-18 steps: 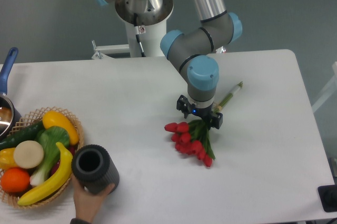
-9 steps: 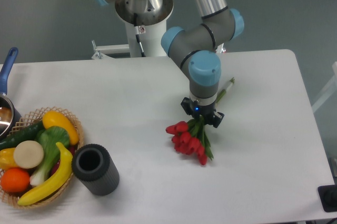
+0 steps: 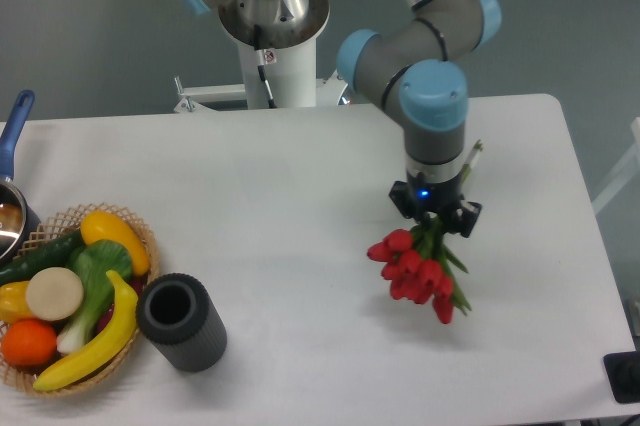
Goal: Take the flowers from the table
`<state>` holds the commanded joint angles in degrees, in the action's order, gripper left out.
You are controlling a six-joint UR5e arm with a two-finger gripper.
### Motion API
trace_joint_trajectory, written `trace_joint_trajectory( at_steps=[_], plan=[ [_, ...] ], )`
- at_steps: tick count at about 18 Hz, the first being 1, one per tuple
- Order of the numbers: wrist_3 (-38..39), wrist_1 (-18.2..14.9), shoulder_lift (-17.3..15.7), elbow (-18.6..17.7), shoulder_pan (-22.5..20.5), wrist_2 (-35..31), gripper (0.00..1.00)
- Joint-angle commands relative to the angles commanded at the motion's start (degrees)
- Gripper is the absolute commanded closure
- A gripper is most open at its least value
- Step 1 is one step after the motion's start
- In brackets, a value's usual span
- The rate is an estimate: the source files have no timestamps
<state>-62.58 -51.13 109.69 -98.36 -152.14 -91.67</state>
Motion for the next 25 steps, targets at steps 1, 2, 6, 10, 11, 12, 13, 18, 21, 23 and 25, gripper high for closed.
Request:
trace_joint_trajectory(
  at_steps=[1, 2, 6, 10, 11, 12, 13, 18, 21, 23, 25],
  plan=[
    [0.00, -1.67, 0.00, 1.14, 0.17, 0.00, 1.00],
    [0.09, -2.99, 0.09, 2.20, 0.26, 0.00, 1.00],
    [0.00, -7.31, 0.09, 4.84, 0.00, 0.00, 1.00],
    [0.00, -8.11, 0.00, 5.02, 0.00, 0.00, 1.00],
    [0.00, -8.11, 0.00, 5.02, 0.00, 0.00, 1.00],
    [0.00, -8.11, 0.00, 4.93, 0.09, 0.00, 1.00],
    [0.00, -8.11, 0.00, 4.93, 0.09, 0.00, 1.00],
    [0.00, -8.11, 0.00, 4.84, 0.26, 0.00, 1.00],
    [0.00, -8.11, 0.00, 4.84, 0.26, 0.00, 1.00],
    [0.09, -8.11, 0.00, 4.84, 0.26, 0.00, 1.00],
    [0.09, -8.11, 0.00, 4.58, 0.26, 0.00, 1.00]
  ],
)
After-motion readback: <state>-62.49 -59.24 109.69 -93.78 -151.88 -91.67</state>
